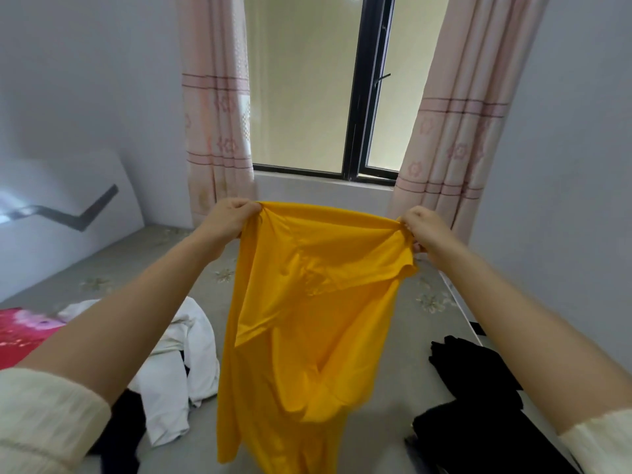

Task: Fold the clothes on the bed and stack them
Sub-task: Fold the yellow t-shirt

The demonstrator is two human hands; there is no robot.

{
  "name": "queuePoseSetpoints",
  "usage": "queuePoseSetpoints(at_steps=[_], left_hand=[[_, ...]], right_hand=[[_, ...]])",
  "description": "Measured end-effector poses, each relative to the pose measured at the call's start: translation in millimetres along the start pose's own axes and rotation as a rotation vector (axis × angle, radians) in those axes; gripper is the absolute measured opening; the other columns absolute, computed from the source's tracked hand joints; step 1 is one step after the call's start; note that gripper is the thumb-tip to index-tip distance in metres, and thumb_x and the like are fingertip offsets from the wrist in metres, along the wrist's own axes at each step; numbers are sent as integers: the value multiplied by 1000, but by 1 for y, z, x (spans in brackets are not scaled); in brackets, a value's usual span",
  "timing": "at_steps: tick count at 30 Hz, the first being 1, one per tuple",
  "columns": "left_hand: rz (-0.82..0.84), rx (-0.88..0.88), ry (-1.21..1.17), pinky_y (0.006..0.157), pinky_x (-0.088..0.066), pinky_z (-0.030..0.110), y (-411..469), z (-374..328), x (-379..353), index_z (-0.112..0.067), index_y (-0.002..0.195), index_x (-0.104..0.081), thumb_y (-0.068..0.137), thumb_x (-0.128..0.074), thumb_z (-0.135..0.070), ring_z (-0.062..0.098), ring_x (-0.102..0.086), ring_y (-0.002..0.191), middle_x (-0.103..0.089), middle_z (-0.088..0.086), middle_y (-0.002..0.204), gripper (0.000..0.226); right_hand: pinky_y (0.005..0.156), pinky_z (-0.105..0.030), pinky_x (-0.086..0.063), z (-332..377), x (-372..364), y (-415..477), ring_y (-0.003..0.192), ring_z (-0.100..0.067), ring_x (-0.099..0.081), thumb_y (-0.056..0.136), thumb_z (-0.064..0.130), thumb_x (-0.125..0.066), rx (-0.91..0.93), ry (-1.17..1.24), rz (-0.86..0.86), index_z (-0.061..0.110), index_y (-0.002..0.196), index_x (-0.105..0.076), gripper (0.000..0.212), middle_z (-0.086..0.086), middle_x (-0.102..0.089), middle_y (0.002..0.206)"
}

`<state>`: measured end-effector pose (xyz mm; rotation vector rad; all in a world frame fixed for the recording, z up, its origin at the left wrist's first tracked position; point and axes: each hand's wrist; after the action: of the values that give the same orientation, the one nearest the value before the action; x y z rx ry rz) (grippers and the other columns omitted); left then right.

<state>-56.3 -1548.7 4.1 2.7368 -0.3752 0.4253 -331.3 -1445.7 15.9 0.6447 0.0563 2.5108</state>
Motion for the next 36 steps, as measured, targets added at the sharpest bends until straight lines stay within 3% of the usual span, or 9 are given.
queuePoseSetpoints(at_steps=[3,7,12,18,23,26,28,34,36], left_hand=[[-3,27,43,67,-41,26,15,4,0,-19,70,-48,97,-43,-25,13,-44,66,-45,3,72,29],[-10,-5,-11,68,-42,24,30,1,0,-18,73,-51,99,-40,-24,13,-48,68,-47,3,72,28],[113,108,-124,69,-44,29,7,52,-10,-17,74,-53,98,-41,-21,15,-49,69,-47,3,72,27],[387,426,243,60,-26,27,-85,195,-58,-12,71,-47,95,-46,-19,13,-34,64,-37,5,69,25],[661,697,353,54,-24,20,-190,293,-85,-18,62,-37,96,-46,-19,8,-32,58,-34,-1,65,35],[852,791,456,50,-18,22,-238,331,-90,-20,55,-27,93,-48,-14,10,-23,53,-24,-3,58,44],[983,830,525,54,-21,25,-258,349,-95,-20,55,-29,90,-49,-17,12,-26,57,-27,-3,60,40],[853,865,523,69,-41,29,-239,380,-122,-17,90,-55,93,-48,-23,24,-55,90,-56,6,94,10],[776,845,551,80,-46,33,-217,389,-133,-13,117,-55,94,-48,-25,25,-57,102,-59,10,113,27]], right_hand=[[54,-22,-34,-1,-9,12,65,-11,-40,97,17,-38,44,18,-75,14,88,-46,12,0,-41,74],[54,-22,-33,0,-16,21,65,-11,-40,96,19,-38,108,76,-173,24,75,-41,21,2,-40,74],[45,-13,-30,-47,-37,-3,60,-7,-37,95,14,-42,104,-36,-53,21,75,-42,21,3,-40,68],[52,-7,-33,-177,-92,-64,67,-10,-40,94,9,-44,-164,-209,285,18,74,-42,22,4,-42,71],[60,-23,-30,-284,-142,-134,66,-5,-36,95,14,-43,-428,-292,614,23,72,-37,25,5,-38,72],[62,-22,-35,-319,-160,-167,71,-7,-43,92,17,-51,-589,-264,829,17,89,-48,5,3,-45,80],[65,-23,-39,-332,-168,-176,83,-14,-50,93,19,-52,-713,-203,905,14,110,-48,19,-3,-50,93],[75,-26,-40,-363,-197,-162,96,-17,-47,95,20,-48,-814,-292,765,10,126,-48,33,-7,-48,114],[75,-29,-41,-372,-204,-147,92,-17,-47,95,19,-47,-817,-324,652,8,127,-47,34,-10,-50,118]])
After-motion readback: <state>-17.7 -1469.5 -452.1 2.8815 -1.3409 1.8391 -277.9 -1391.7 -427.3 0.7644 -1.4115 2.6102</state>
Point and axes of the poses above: each hand's wrist, its own y-axis towards the middle knuckle, its own x-axis out of the back of the hand, z = x × y
